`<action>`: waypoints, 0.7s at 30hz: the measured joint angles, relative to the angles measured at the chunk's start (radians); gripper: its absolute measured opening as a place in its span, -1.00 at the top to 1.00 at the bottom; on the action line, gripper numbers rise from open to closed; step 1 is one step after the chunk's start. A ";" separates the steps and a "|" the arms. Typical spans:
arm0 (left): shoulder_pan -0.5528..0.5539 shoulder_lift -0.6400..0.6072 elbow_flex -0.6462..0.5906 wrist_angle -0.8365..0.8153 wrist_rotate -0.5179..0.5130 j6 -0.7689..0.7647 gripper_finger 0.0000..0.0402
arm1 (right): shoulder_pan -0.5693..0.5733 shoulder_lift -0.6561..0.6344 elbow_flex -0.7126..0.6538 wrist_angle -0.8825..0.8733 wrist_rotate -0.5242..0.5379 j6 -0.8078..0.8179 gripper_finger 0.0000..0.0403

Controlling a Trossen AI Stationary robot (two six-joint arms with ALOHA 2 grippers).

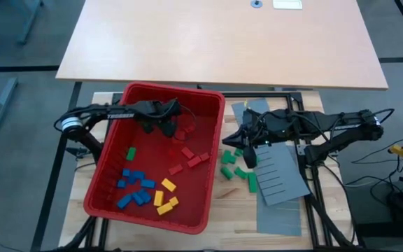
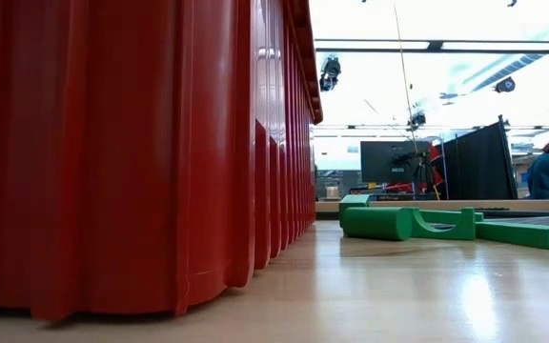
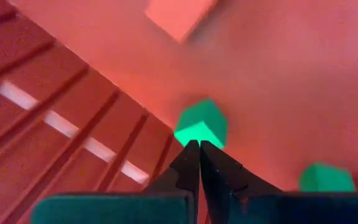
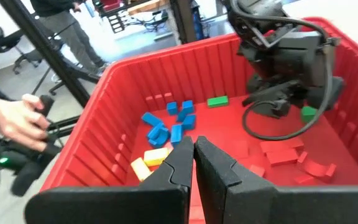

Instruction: Sort blocks

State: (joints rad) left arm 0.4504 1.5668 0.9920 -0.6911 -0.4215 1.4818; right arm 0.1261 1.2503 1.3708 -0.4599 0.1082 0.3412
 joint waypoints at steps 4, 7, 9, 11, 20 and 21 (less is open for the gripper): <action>0.015 0.024 0.000 0.007 -0.032 0.039 1.00 | 0.000 0.000 0.000 -0.007 -0.038 -0.002 1.00; 0.022 0.040 0.000 0.017 -0.080 0.034 1.00 | 0.000 0.000 0.000 -0.009 -0.060 -0.024 1.00; 0.024 0.044 0.000 0.032 -0.090 0.028 1.00 | 0.000 0.000 0.000 -0.008 -0.064 -0.035 1.00; 0.027 0.044 0.000 0.037 -0.076 0.037 1.00 | 0.000 0.000 0.000 -0.008 -0.066 -0.038 1.00; 0.069 0.082 0.000 0.011 0.020 0.067 1.00 | 0.007 -0.001 0.000 -0.006 -0.086 -0.027 1.00; 0.072 0.092 0.000 0.008 0.027 0.072 1.00 | 0.007 -0.001 0.000 -0.006 -0.086 -0.021 1.00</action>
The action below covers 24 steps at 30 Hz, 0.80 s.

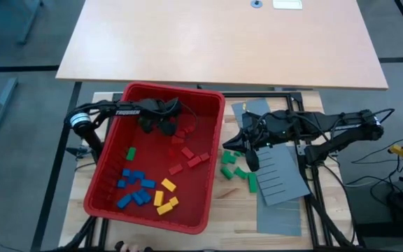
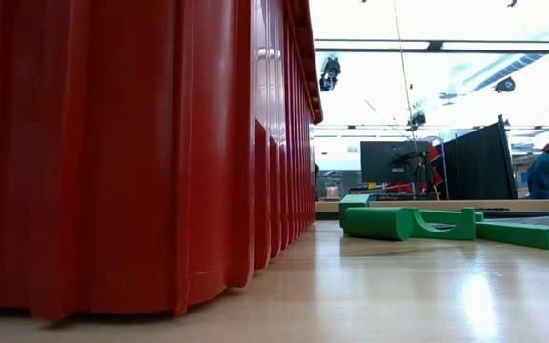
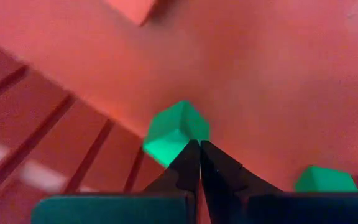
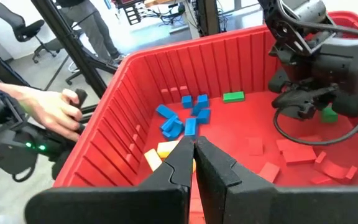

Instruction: Sort blocks

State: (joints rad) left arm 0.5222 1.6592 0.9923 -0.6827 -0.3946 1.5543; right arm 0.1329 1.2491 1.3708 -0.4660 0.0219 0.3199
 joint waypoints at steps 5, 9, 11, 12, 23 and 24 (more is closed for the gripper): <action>0.006 0.046 0.000 -0.008 0.004 0.006 1.00 | 0.000 -0.001 0.000 0.000 0.000 0.021 1.00; -0.018 0.049 0.000 -0.036 0.057 -0.036 1.00 | 0.000 -0.003 0.000 0.001 0.000 0.027 1.00; -0.048 0.037 0.000 -0.074 0.091 -0.057 1.00 | 0.000 -0.005 0.000 0.000 0.001 0.028 1.00; -0.068 0.028 0.000 -0.100 0.103 -0.070 1.00 | 0.000 -0.006 0.000 0.001 0.001 0.028 1.00; -0.291 -0.078 0.000 -0.074 0.007 -0.204 1.00 | -0.002 -0.010 0.000 0.000 0.005 -0.005 1.00; -0.278 -0.078 0.000 -0.055 -0.005 -0.203 1.00 | -0.002 -0.010 0.000 0.000 0.005 -0.006 1.00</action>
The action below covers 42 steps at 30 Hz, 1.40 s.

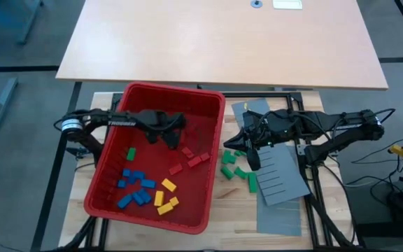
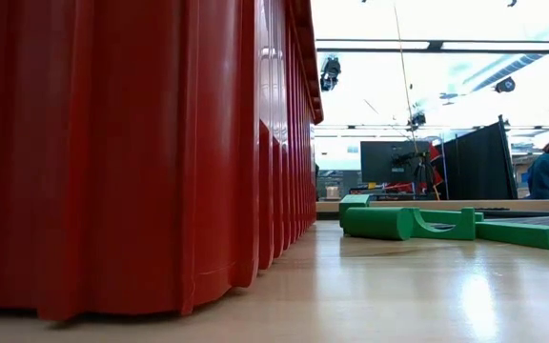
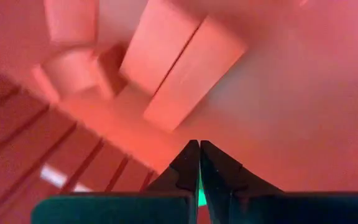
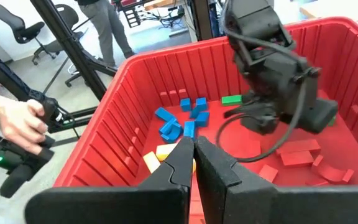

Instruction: Sort blocks

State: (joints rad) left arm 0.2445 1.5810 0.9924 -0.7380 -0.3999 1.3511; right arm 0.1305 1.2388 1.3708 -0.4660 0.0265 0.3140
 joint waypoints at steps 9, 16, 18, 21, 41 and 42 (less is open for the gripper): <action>0.216 0.026 0.001 0.053 -0.004 0.058 1.00 | 0.000 0.000 0.000 0.000 0.000 0.015 1.00; 0.341 0.043 0.000 0.102 0.006 0.169 1.00 | 0.000 -0.001 0.000 -0.001 0.000 0.036 1.00; 0.359 0.049 0.001 0.111 0.027 0.203 1.00 | 0.000 -0.001 0.000 -0.001 0.000 0.042 1.00; 0.370 0.072 0.001 0.110 0.050 0.238 1.00 | 0.000 -0.001 0.000 -0.001 0.000 0.044 1.00; 0.176 0.109 0.000 -0.128 0.151 0.196 1.00 | -0.013 -0.001 0.000 -0.003 0.018 0.026 1.00; 0.144 0.109 -0.003 -0.153 0.152 0.178 1.00 | -0.016 -0.001 0.000 -0.004 0.018 0.024 1.00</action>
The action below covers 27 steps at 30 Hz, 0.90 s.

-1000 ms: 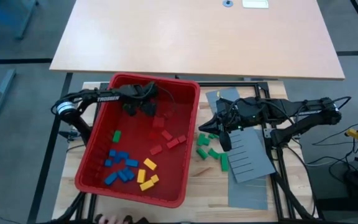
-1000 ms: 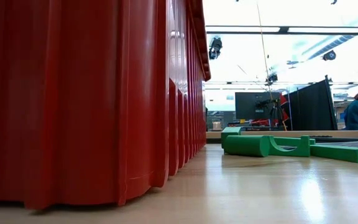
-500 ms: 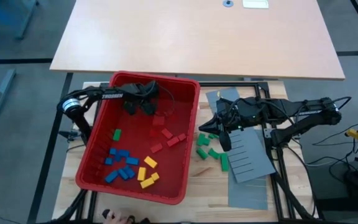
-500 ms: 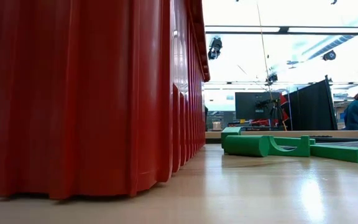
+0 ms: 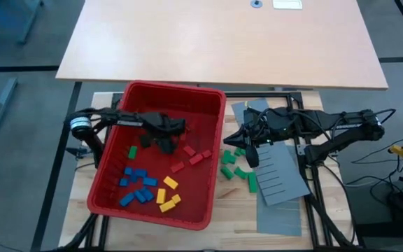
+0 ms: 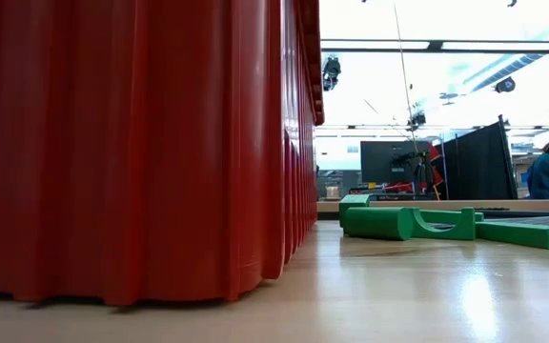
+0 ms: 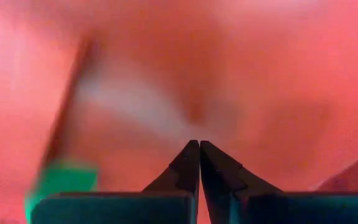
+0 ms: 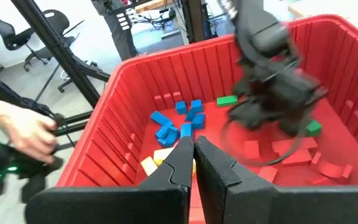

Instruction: Sort blocks

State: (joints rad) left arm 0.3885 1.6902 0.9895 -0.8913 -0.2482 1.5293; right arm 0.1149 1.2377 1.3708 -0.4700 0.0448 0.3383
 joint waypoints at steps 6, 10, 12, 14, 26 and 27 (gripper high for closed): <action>-0.124 -0.057 0.001 0.046 -0.047 -0.143 1.00 | -0.013 0.000 0.000 -0.004 0.000 -0.024 1.00; -0.125 -0.121 0.002 0.151 -0.088 -0.171 1.00 | -0.022 0.000 0.000 -0.013 -0.001 -0.035 1.00; -0.099 -0.135 0.003 0.201 -0.105 -0.162 1.00 | -0.024 0.000 0.000 -0.024 -0.007 -0.035 1.00; -0.068 -0.136 0.003 0.236 -0.108 -0.155 1.00 | -0.024 0.000 0.000 -0.025 -0.019 -0.035 1.00; 0.013 -0.166 0.013 0.346 -0.012 -0.656 1.00 | -0.024 0.000 0.000 -0.026 -0.027 -0.016 1.00; 0.013 -0.171 0.021 0.341 0.041 -0.730 1.00 | -0.024 0.000 0.000 -0.026 -0.027 -0.015 1.00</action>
State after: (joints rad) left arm 0.4017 1.5189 1.0110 -0.5508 -0.2067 0.7993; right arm 0.0910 1.2373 1.3708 -0.4961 0.0177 0.3229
